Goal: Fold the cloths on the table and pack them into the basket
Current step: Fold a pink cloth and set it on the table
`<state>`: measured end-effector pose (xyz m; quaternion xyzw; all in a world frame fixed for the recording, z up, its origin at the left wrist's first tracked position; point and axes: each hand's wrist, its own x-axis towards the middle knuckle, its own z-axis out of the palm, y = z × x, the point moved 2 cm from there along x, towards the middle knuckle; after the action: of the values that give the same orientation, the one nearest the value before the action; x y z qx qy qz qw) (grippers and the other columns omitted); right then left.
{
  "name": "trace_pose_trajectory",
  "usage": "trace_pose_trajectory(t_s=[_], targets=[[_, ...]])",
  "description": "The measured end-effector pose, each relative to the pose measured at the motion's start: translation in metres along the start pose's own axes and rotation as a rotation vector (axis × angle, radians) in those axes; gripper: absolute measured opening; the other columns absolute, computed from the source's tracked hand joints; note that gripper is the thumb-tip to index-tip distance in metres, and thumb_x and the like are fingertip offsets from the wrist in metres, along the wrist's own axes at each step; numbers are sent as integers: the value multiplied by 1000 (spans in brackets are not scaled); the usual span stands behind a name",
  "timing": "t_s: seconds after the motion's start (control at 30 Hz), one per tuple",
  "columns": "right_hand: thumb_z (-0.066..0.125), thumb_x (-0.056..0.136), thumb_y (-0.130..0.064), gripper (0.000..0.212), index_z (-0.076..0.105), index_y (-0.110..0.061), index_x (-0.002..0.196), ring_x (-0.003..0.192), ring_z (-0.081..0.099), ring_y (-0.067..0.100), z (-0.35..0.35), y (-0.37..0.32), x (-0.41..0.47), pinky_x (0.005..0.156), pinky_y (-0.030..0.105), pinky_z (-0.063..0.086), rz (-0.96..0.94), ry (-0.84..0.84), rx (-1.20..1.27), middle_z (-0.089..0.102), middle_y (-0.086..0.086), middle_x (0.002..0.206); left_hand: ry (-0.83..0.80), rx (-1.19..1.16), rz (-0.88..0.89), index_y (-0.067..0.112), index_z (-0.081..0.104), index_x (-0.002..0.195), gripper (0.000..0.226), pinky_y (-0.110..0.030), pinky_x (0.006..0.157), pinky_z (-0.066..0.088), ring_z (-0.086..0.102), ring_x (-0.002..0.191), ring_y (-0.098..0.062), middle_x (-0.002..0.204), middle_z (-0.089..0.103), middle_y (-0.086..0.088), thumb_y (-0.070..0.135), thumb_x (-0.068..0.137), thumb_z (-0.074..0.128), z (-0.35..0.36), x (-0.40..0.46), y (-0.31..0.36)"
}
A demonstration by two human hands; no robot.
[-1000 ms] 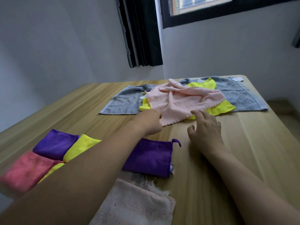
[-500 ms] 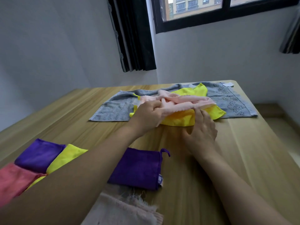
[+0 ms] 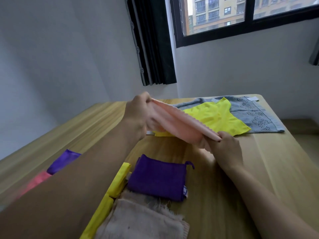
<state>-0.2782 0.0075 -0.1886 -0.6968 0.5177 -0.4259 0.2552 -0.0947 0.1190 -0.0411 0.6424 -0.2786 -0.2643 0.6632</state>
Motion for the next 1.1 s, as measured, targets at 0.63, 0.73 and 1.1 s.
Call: trace_pose_trajectory(t_s=[0.63,0.73,1.1], targets=[[44,91,-5,21,54,-1,110,58,57,19,-62,-200,24,46,23,46,93,-235,1141,57,14,79,36,-275,159,15,65,92,18,-38,82,59,69,76,-17,85,71,-3,33,90,65,-55,15,123],[58,93,-12,7,59,-14,99,64,62,11,-94,-263,28,46,20,50,89,-87,1231,62,2,81,43,-466,239,11,66,94,14,-23,58,54,66,61,-12,80,70,-3,23,89,67,-87,4,181],[38,83,1,10,45,-5,84,54,48,15,-120,-441,-66,33,18,39,120,-609,1114,44,9,79,-59,-318,458,2,67,78,27,-29,67,49,65,67,-23,86,72,-15,23,85,50,-210,-90,276]])
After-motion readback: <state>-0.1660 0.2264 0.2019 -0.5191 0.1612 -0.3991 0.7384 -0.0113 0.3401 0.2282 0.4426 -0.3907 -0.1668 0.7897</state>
